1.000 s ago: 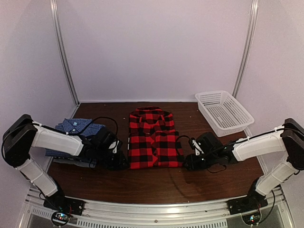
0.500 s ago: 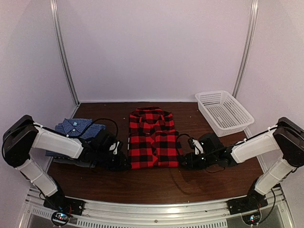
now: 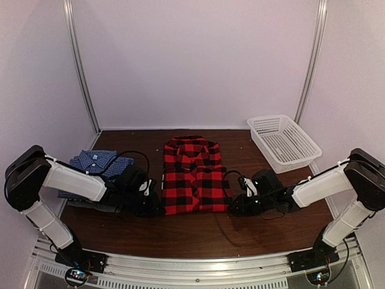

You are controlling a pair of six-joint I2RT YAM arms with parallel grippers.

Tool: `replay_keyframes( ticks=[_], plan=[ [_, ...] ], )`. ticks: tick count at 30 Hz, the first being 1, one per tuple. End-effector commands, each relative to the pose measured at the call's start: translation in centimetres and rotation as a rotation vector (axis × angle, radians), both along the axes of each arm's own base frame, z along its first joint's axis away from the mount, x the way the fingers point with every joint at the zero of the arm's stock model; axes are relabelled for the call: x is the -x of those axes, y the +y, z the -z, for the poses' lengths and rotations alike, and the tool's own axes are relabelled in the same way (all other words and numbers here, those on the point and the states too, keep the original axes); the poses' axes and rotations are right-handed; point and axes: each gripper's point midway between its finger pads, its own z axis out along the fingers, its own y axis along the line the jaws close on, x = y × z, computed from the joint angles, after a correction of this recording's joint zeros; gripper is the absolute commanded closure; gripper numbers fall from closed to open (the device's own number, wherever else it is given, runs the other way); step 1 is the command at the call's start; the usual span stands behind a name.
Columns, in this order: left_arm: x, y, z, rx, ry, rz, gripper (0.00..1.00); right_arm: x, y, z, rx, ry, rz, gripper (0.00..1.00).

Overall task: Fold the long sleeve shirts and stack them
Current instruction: Pick up the 2/3-rectangle-folded shirt from the center of the board.

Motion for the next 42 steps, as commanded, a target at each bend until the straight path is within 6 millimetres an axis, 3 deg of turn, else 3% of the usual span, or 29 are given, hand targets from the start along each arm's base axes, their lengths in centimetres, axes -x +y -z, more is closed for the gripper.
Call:
replay_keyframes(
  ticks=[1, 4, 11, 21, 27, 35, 37, 42],
  plan=[
    [-0.2, -0.5, -0.2, 0.016, -0.012, 0.006, 0.96, 0.0, 0.1, 0.1, -0.013, 0.000, 0.001, 0.88],
    [0.0, -0.3, -0.4, 0.009, -0.013, 0.007, 1.00, -0.1, 0.1, -0.4, -0.025, -0.008, 0.004, 1.00],
    [1.9, 0.7, -0.8, -0.054, -0.010, 0.024, 1.00, 2.2, -1.0, -1.3, -0.025, -0.024, -0.001, 1.00],
    [8.2, 1.0, -3.2, -0.105, -0.040, 0.067, 1.00, 8.4, -2.0, -3.6, -0.064, -0.043, -0.009, 1.00],
    [10.7, 0.4, -4.5, -0.097, -0.062, 0.085, 1.00, 10.3, -2.4, -5.8, -0.102, -0.079, 0.012, 1.00],
    [7.4, -0.1, -9.9, -0.102, -0.226, 0.015, 1.00, 8.3, -2.5, -10.0, -0.057, -0.188, 0.050, 1.00],
    [6.0, -0.7, -11.3, -0.093, -0.261, 0.027, 1.00, 6.8, -2.3, -12.1, -0.043, -0.236, 0.072, 1.00],
    [1.0, -1.4, -12.6, -0.069, -0.289, 0.062, 1.00, 1.4, -1.8, -14.4, -0.015, -0.287, 0.092, 1.00]
  ],
)
